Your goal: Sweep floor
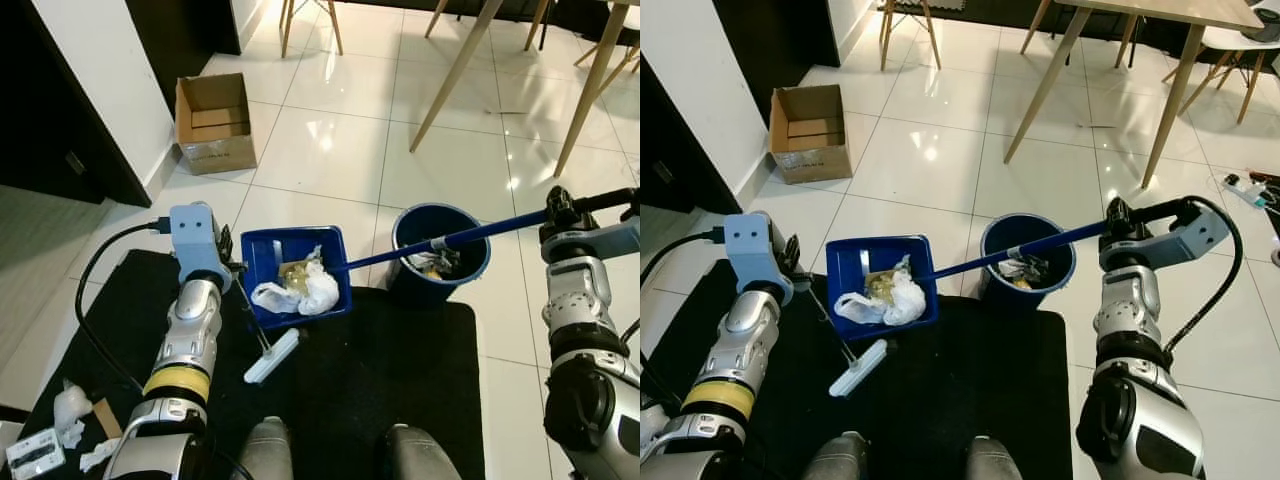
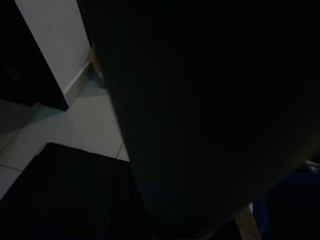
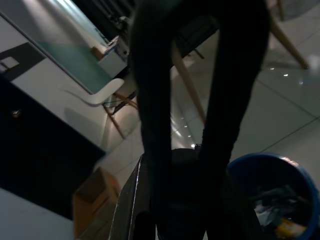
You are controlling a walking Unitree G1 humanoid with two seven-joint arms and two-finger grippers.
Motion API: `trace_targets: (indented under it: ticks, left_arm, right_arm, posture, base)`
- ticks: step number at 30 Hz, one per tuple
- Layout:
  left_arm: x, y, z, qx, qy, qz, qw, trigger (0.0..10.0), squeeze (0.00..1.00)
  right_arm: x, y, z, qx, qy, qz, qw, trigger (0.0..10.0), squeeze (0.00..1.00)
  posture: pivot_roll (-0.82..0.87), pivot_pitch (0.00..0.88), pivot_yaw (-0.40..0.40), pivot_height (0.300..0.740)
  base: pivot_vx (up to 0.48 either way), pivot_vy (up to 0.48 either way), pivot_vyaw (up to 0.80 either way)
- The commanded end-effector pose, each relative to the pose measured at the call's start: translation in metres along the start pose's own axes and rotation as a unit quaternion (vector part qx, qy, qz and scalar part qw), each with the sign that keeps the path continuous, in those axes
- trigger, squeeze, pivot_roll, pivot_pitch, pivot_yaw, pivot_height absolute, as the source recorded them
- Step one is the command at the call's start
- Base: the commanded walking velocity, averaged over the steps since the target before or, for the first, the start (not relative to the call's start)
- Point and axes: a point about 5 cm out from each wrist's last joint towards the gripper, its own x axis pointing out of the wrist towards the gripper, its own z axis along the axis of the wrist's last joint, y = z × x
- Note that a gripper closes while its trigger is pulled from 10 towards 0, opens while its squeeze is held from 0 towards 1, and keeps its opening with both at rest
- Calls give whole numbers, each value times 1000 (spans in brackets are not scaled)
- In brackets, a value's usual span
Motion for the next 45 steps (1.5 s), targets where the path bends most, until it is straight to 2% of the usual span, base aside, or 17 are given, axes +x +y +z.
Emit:
trace_targets:
  ticks: [1,4,6,7,9,16,29,32,40,45]
  left_arm:
    - [1,4,0,16,2,9,1000,10000,0]
    - [3,3,2,10,0,10,1000,10000,0]
    - [4,3,4,1,-4,12,1000,10000,0]
    - [5,4,6,-17,-3,19,1000,10000,0]
    - [6,4,7,-18,-3,20,1000,10000,0]
    - [11,-1,22,-16,-32,4,999,10000,0]
    - [11,-5,21,-17,-32,4,999,10000,0]
    - [10,-9,19,-7,-30,-2,1000,10000,0]
    - [11,-10,18,-9,-27,-4,1000,10000,0]
    - [10,-8,17,-8,-26,-2,1000,10000,0]
  right_arm:
    - [8,1,25,-13,-36,-13,999,10000,0]
    - [10,2,32,-49,-43,-15,998,10000,0]
    - [9,5,35,-86,-49,-7,995,10000,0]
    - [9,7,35,-115,-49,-1,992,10000,0]
    - [8,8,35,-121,-52,2,991,10000,0]
    - [8,9,38,-106,-69,-3,992,10000,0]
    - [3,8,34,-103,-82,-8,991,10000,0]
    - [2,6,39,-104,-91,-14,990,10000,0]
    - [2,8,51,-102,-114,-8,988,10000,0]
    - [6,16,68,-69,-150,7,986,10000,0]
  posture:
    - [35,26,-25,740]
    - [32,23,-22,740]
    - [31,22,-20,740]
    - [29,19,-18,740]
    - [29,17,-17,740]
    - [30,16,-9,740]
    - [29,8,-8,740]
    - [28,10,-6,740]
    - [23,15,2,740]
    - [20,17,5,740]
  base:
    - [0,0,0]
    - [0,0,0]
    - [0,0,0]
    - [0,0,0]
    - [0,0,0]
    - [0,0,0]
    - [0,0,0]
    - [0,-411,0]
    - [0,-480,0]
    - [0,-480,0]
